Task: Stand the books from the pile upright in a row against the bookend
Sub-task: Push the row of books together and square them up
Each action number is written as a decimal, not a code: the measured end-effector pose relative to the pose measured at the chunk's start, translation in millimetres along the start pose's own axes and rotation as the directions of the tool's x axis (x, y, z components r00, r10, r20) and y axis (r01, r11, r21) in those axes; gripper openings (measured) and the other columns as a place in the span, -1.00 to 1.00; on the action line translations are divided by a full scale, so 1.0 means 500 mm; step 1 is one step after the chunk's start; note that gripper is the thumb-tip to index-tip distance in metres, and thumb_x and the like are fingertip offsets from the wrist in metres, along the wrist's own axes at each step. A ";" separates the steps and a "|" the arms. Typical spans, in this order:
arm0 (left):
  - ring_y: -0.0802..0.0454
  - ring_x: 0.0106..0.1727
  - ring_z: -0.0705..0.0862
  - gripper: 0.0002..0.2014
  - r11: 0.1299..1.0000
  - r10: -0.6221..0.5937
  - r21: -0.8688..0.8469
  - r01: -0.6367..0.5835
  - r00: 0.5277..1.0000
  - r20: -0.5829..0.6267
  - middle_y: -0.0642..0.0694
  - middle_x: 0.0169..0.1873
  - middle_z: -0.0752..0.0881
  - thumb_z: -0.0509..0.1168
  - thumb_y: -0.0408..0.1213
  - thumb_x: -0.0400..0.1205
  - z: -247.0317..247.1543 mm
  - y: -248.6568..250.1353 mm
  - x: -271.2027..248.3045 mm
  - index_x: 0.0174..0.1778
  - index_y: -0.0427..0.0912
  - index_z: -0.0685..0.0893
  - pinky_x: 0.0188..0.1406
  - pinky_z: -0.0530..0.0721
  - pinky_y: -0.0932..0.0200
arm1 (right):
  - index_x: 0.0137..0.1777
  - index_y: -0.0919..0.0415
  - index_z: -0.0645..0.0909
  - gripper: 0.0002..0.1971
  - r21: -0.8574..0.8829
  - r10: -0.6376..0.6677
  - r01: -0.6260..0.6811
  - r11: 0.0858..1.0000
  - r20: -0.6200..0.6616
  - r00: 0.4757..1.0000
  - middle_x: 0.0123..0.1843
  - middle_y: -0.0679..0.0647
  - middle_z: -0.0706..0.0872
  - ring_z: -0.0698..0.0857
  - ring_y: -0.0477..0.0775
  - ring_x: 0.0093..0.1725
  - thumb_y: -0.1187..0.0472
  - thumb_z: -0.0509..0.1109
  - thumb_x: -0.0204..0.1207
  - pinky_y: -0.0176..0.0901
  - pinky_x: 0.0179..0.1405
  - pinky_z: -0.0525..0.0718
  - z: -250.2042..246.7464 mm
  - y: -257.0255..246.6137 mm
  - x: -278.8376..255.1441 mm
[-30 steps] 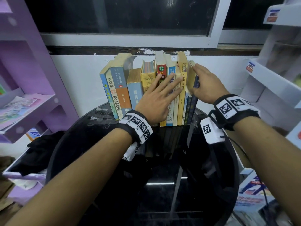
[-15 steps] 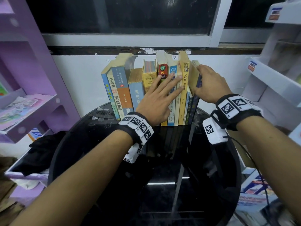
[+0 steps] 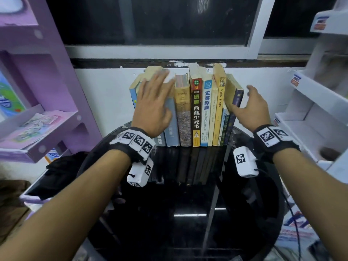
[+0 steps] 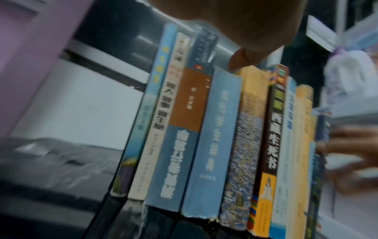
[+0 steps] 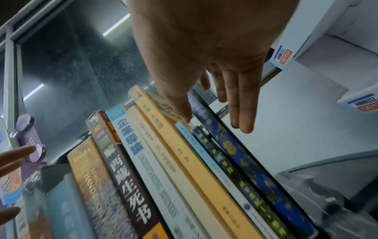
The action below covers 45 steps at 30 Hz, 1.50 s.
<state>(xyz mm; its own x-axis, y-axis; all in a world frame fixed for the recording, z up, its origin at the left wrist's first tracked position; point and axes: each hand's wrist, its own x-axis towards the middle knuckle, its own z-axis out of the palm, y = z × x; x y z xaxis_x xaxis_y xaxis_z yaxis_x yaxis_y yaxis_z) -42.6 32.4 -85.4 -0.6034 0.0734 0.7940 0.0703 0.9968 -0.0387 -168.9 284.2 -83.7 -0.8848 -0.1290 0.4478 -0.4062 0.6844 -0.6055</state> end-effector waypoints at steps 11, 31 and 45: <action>-0.15 0.68 0.09 -0.07 0.673 -0.639 -0.393 0.627 0.760 0.118 -0.27 0.66 0.12 0.45 -0.21 0.52 0.033 -0.123 -0.085 0.67 -0.31 0.00 0.65 0.09 -0.08 | 0.28 0.15 0.52 -0.64 0.037 0.174 -0.178 0.983 0.087 0.981 0.17 0.30 0.70 0.67 0.32 0.10 -0.08 0.19 0.66 -0.07 0.03 0.54 0.049 0.010 -0.046; -0.01 0.31 0.61 -0.29 0.598 -0.509 -0.507 0.621 0.783 0.358 -0.03 0.35 0.62 0.43 -0.28 0.57 0.054 -0.094 -0.068 0.58 -0.02 0.21 0.18 0.54 0.12 | 0.50 -0.01 0.45 -0.53 0.279 0.054 -0.104 0.955 0.182 0.982 0.30 -0.04 0.69 0.69 0.01 0.14 0.13 0.41 0.60 -0.16 0.20 0.57 0.048 0.044 -0.042; -0.18 0.26 0.67 -0.31 0.716 -0.473 -0.375 0.589 0.804 0.360 -0.15 0.28 0.69 0.46 -0.16 0.54 0.045 -0.082 -0.051 0.55 -0.06 0.29 0.23 0.65 -0.13 | 0.42 0.02 0.53 -0.57 0.372 0.054 -0.164 0.914 0.288 0.956 0.23 0.01 0.74 0.77 -0.02 0.07 0.25 0.44 0.57 -0.22 -0.19 0.78 0.031 0.072 -0.019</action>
<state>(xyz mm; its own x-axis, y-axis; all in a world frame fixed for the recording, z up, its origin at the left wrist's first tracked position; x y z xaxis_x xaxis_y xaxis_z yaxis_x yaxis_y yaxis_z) -47.9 -9.8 -117.8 -0.8044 -0.4008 0.4386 -0.0072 0.7447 0.6673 -178.6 298.8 -120.0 -0.9338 -0.2930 0.2053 -0.3108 0.3799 -0.8713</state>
